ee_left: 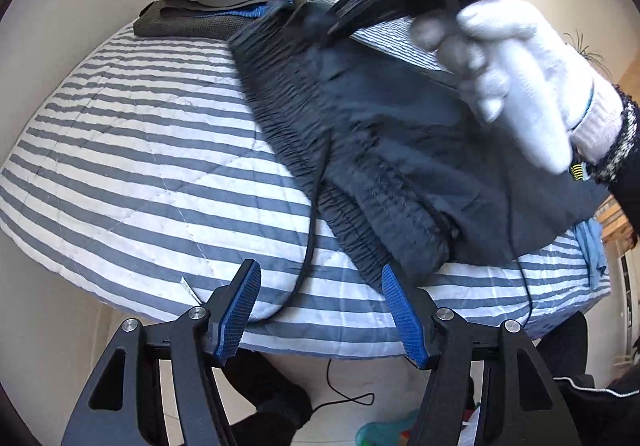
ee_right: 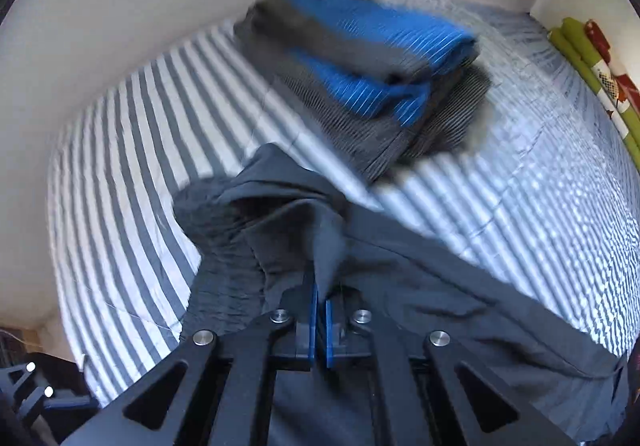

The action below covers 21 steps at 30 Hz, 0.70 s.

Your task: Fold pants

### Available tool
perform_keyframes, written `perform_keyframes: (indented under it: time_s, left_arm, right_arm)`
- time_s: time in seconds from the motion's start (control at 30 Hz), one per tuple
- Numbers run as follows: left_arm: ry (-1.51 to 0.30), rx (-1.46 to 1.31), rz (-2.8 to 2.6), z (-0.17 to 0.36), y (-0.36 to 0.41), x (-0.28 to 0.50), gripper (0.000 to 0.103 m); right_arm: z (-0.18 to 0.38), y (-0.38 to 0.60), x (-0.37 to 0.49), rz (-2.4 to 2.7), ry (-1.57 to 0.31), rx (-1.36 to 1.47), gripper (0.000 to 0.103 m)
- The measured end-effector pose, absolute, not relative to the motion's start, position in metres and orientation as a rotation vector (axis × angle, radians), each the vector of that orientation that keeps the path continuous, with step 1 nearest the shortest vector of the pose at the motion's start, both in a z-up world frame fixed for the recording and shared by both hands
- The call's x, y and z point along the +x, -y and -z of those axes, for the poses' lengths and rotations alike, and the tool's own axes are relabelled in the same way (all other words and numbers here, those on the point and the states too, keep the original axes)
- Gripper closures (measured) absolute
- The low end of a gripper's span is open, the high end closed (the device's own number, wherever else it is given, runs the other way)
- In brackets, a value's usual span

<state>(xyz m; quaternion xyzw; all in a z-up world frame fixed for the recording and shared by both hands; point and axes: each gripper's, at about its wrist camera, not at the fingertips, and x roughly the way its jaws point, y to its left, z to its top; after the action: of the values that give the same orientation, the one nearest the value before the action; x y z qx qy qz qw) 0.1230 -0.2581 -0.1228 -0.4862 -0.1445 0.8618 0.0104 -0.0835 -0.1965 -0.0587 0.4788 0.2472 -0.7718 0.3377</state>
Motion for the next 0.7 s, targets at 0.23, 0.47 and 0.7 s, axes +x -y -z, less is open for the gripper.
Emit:
perform_keyframes:
  time_s: [0.23,0.47,0.7]
  left_arm:
    - [0.416,-1.509,-2.629,0.130,0.242,0.094,0.036]
    - [0.469,-1.543,-2.589,0.152,0.232,0.047,0.034]
    - [0.633,-1.451,-2.552,0.156,0.231,0.011,0.091]
  right_arm:
    - [0.032,0.120,-0.153,2.134,-0.394,1.335,0.101]
    - [0.048,0.106,-0.176,2.150,-0.339,1.423,0.101]
    - [0.041,0.091,-0.185,2.137,-0.219,1.434,0.101]
